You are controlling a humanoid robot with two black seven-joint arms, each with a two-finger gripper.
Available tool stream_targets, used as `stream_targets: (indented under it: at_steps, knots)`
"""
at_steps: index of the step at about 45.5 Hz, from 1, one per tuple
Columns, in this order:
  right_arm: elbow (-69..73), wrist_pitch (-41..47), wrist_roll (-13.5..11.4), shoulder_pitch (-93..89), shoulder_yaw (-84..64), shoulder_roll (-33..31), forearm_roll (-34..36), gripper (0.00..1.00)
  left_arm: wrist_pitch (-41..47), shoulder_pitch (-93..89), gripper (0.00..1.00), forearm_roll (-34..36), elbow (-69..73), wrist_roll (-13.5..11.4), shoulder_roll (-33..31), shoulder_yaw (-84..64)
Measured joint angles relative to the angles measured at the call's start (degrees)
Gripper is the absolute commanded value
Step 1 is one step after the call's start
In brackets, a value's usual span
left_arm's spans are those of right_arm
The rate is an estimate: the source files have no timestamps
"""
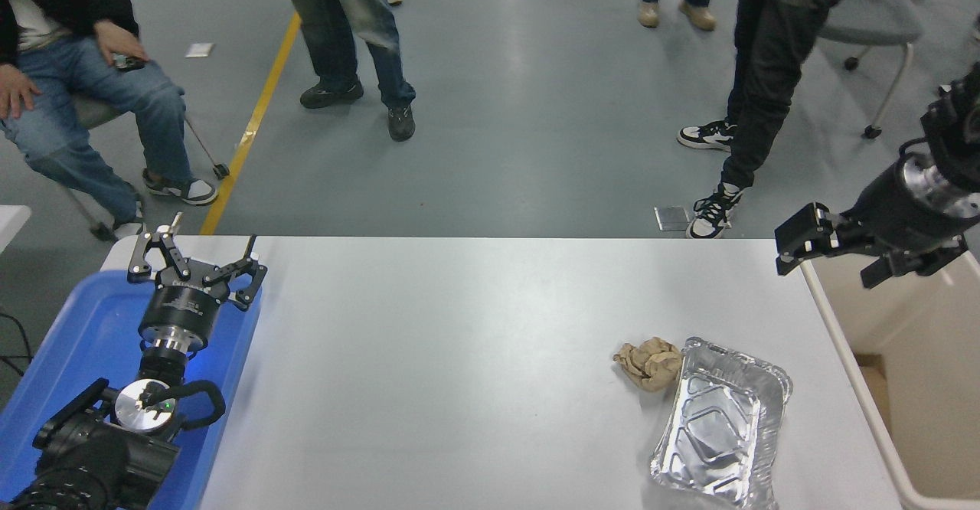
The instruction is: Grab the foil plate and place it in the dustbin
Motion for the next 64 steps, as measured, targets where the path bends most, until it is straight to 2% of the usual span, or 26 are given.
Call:
stream_targets:
  at_steps: [18, 38, 53, 64]
  knots:
    - [3.59, 1.55, -0.24, 15.76, -0.18, -0.43, 0.09, 1.00, 0.00, 0.00, 0.99, 0.00, 0.00, 0.00, -0.01, 0.00]
    - [11.71, 1.77, -1.16, 20.50, -1.33, -0.67, 1.14, 1.00, 0.00, 0.00, 0.99, 0.00, 0.00, 0.00, -0.01, 0.00]
    - [14.65, 1.28, -1.37, 7.55, -3.16, -2.86, 1.32, 1.00, 0.00, 0.01, 0.99, -0.01, 0.01, -0.06, 0.00, -0.04]
    - [12.17, -8.43, -1.35, -12.05, -0.10, -5.92, -3.15, 1.00, 0.00, -0.02, 0.99, 0.00, -0.01, -0.07, 0.00, -0.04]
